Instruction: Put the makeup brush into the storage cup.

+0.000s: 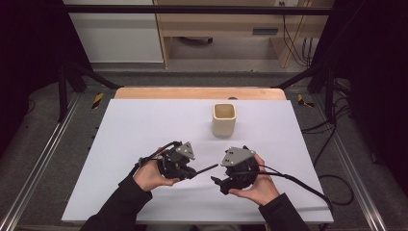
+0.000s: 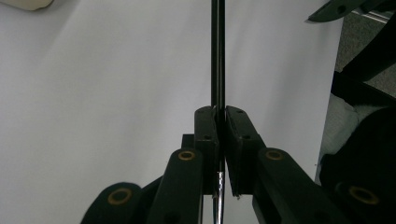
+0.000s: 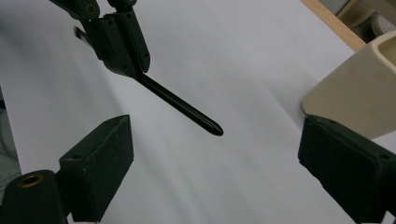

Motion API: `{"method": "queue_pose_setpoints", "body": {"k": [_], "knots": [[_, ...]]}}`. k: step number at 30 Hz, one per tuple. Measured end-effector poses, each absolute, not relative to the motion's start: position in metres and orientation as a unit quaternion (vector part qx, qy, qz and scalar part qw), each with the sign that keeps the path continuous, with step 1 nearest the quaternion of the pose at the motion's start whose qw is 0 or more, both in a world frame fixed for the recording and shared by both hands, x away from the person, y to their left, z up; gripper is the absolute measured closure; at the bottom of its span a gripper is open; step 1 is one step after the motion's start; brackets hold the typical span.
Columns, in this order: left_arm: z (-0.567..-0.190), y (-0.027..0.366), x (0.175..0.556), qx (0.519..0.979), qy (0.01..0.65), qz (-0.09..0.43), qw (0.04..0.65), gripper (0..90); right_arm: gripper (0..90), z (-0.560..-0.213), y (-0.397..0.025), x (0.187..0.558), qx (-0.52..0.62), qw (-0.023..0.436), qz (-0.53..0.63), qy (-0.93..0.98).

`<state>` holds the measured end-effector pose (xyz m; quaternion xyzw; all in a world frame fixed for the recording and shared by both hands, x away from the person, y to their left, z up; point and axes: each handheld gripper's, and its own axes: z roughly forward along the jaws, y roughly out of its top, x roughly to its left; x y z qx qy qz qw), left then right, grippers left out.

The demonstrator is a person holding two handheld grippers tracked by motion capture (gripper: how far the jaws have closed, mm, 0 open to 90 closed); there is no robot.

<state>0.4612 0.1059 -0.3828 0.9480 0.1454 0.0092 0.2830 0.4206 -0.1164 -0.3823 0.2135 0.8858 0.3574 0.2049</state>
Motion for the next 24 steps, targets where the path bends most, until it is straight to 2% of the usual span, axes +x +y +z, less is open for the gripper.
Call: {"method": "queue_pose_setpoints", "body": {"k": [12,24], "knots": [[-0.377,0.099,0.461,0.952,0.136,0.007,0.275,83.8,15.7,-0.385,-0.107,0.419,0.183,0.206,0.333,0.902],[-0.374,0.094,0.46,0.952,0.135,0.002,0.275,83.8,25.4,-0.385,-0.1,0.418,0.154,0.214,0.319,0.91]]}}
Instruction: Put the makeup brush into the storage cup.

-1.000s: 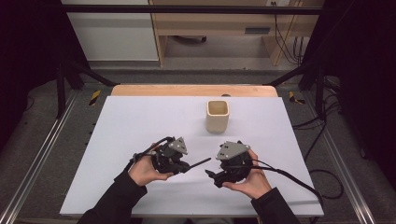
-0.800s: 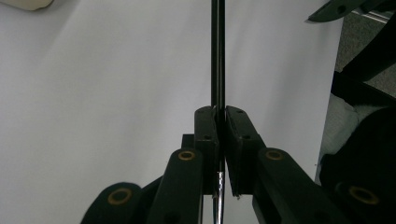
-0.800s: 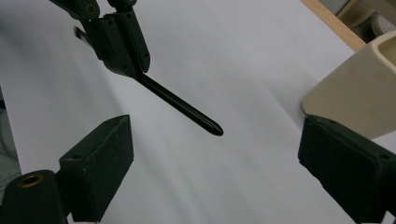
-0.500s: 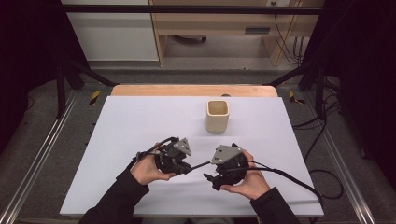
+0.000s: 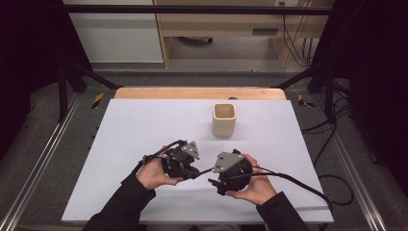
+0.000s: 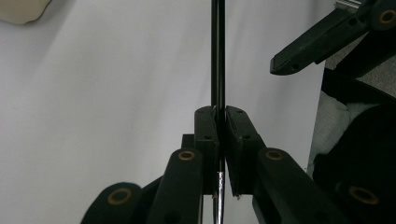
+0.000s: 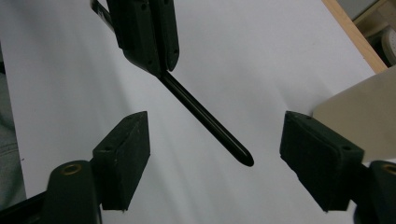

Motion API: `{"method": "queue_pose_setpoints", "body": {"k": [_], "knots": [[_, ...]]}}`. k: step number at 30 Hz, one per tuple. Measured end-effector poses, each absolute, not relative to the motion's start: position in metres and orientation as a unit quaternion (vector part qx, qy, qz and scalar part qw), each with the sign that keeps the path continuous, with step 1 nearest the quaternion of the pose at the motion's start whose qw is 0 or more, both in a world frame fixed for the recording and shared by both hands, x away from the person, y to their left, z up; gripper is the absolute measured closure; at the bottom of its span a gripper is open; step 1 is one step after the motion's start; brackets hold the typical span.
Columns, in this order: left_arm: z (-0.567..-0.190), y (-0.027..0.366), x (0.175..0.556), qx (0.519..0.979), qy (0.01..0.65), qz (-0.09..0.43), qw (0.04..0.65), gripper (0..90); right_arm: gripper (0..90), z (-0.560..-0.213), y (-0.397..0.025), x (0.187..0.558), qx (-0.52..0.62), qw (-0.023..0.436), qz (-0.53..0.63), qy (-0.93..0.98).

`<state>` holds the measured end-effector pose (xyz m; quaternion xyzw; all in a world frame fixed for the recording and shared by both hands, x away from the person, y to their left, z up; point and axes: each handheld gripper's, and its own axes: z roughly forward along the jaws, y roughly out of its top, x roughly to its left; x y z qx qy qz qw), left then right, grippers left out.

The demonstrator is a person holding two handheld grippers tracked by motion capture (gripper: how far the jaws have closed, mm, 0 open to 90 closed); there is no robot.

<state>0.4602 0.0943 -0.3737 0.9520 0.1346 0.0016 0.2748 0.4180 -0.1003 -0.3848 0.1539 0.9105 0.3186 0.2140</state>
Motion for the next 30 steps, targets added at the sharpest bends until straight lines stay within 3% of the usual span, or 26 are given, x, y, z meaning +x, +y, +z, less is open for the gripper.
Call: {"method": "queue_pose_setpoints", "body": {"k": [15,30], "knots": [[-0.371,0.089,0.458,0.953,0.134,-0.005,0.271,83.8,40.4,-0.389,-0.094,0.42,0.106,0.218,0.29,0.926],[-0.37,0.084,0.455,0.955,0.126,-0.013,0.268,83.8,64.3,-0.395,-0.09,0.418,0.052,0.214,0.283,0.934]]}}
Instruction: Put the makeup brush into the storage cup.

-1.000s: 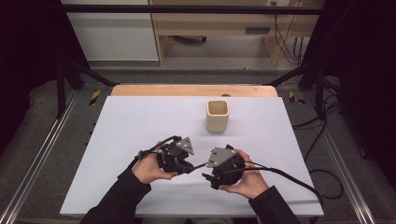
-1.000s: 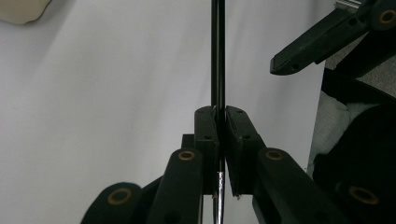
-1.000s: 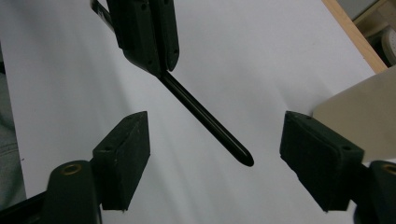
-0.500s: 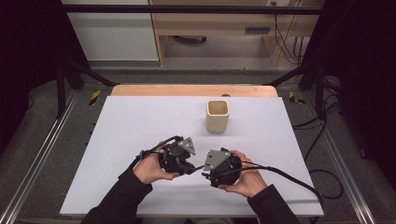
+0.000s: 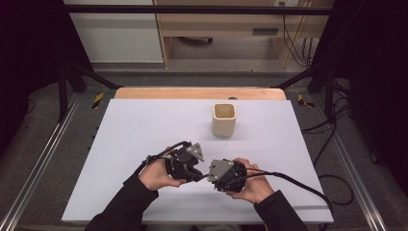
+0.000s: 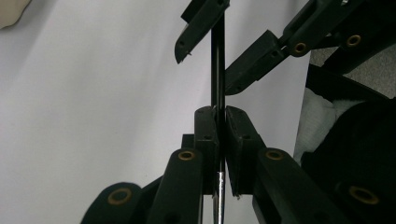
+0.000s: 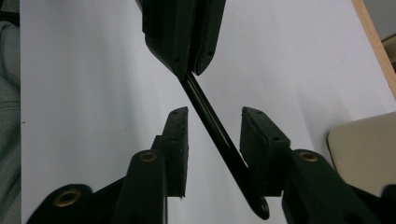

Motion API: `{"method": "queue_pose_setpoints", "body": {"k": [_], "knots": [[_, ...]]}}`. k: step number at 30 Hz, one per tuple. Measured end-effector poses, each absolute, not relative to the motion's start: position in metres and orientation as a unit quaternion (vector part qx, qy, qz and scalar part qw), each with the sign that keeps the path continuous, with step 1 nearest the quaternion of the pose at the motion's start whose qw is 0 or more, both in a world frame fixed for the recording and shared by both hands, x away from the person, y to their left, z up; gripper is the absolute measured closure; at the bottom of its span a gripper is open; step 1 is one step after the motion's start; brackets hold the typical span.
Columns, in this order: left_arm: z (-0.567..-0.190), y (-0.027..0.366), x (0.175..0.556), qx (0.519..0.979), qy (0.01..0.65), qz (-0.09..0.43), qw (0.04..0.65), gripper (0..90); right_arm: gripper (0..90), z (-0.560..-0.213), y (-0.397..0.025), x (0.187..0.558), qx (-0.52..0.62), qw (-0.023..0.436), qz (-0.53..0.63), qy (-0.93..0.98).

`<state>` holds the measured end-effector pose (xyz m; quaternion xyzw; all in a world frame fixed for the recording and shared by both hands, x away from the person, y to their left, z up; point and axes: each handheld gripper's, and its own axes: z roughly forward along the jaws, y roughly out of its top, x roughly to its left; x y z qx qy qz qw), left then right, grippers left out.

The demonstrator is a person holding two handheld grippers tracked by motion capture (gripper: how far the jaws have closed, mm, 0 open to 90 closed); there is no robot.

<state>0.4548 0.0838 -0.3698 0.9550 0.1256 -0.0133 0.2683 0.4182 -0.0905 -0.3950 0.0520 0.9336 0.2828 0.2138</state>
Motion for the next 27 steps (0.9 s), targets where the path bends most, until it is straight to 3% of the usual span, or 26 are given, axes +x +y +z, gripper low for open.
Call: {"method": "queue_pose_setpoints", "body": {"k": [27], "knots": [[-0.3705,0.0848,0.453,0.957,0.116,-0.012,0.266,82.5,78.3,-0.4003,-0.0897,0.4166,0.019,0.2,0.281,0.938]]}}
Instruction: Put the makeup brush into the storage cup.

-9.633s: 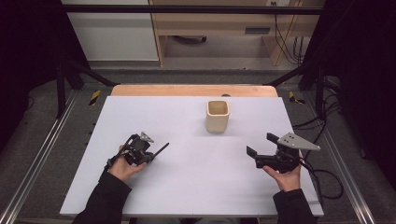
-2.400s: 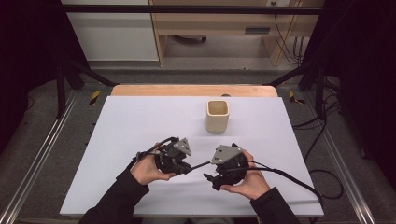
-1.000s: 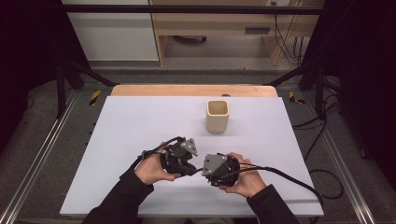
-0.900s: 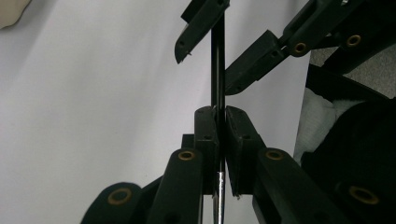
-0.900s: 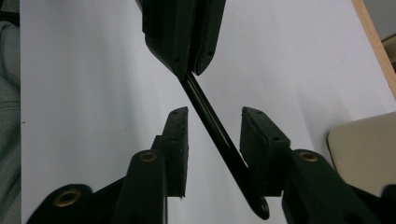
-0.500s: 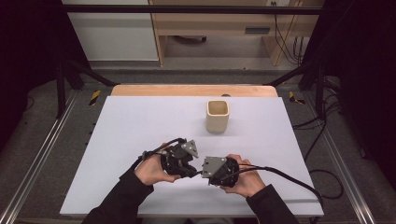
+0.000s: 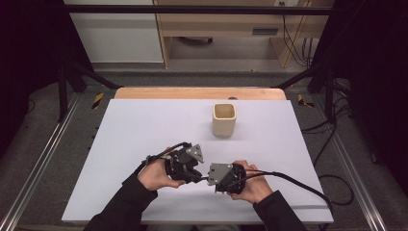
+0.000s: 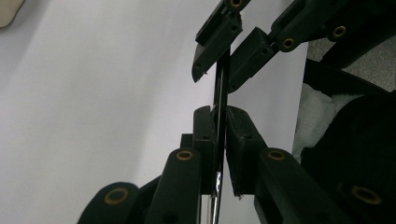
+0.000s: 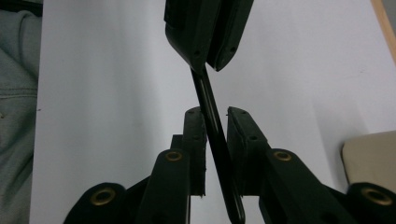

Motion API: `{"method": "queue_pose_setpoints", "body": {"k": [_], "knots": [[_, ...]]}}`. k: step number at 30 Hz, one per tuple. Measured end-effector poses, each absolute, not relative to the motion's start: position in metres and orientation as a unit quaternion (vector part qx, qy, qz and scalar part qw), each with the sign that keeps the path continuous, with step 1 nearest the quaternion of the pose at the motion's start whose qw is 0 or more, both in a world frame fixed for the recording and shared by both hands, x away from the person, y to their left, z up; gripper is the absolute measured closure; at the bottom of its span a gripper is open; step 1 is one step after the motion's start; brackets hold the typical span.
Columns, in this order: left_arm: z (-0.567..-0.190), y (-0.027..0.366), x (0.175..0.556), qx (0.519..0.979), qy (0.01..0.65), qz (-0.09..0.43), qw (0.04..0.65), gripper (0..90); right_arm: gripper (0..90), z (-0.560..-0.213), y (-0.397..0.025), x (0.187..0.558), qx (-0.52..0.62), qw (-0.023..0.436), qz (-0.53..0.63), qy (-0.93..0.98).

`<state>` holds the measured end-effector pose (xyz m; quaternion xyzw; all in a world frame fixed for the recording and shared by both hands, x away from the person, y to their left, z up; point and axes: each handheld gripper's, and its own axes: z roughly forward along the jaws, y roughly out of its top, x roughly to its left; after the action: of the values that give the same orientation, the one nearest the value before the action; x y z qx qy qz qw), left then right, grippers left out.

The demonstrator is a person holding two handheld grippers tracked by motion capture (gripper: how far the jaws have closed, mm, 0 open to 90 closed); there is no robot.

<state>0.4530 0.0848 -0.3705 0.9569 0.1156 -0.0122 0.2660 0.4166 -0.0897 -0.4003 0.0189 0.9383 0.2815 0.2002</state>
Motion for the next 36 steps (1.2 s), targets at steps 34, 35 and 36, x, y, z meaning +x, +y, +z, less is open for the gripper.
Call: {"method": "queue_pose_setpoints", "body": {"k": [34,35,36], "knots": [[-0.351,0.143,0.455,0.89,0.211,0.099,0.391,36.5,83.6,-0.408,-0.115,0.427,0.094,0.18,0.309,0.929],[-0.351,0.145,0.455,0.886,0.218,0.1,0.398,35.0,83.6,-0.408,-0.117,0.427,0.096,0.179,0.31,0.929],[-0.352,0.146,0.454,0.881,0.224,0.101,0.405,32.9,83.6,-0.408,-0.119,0.428,0.101,0.181,0.313,0.927]]}}
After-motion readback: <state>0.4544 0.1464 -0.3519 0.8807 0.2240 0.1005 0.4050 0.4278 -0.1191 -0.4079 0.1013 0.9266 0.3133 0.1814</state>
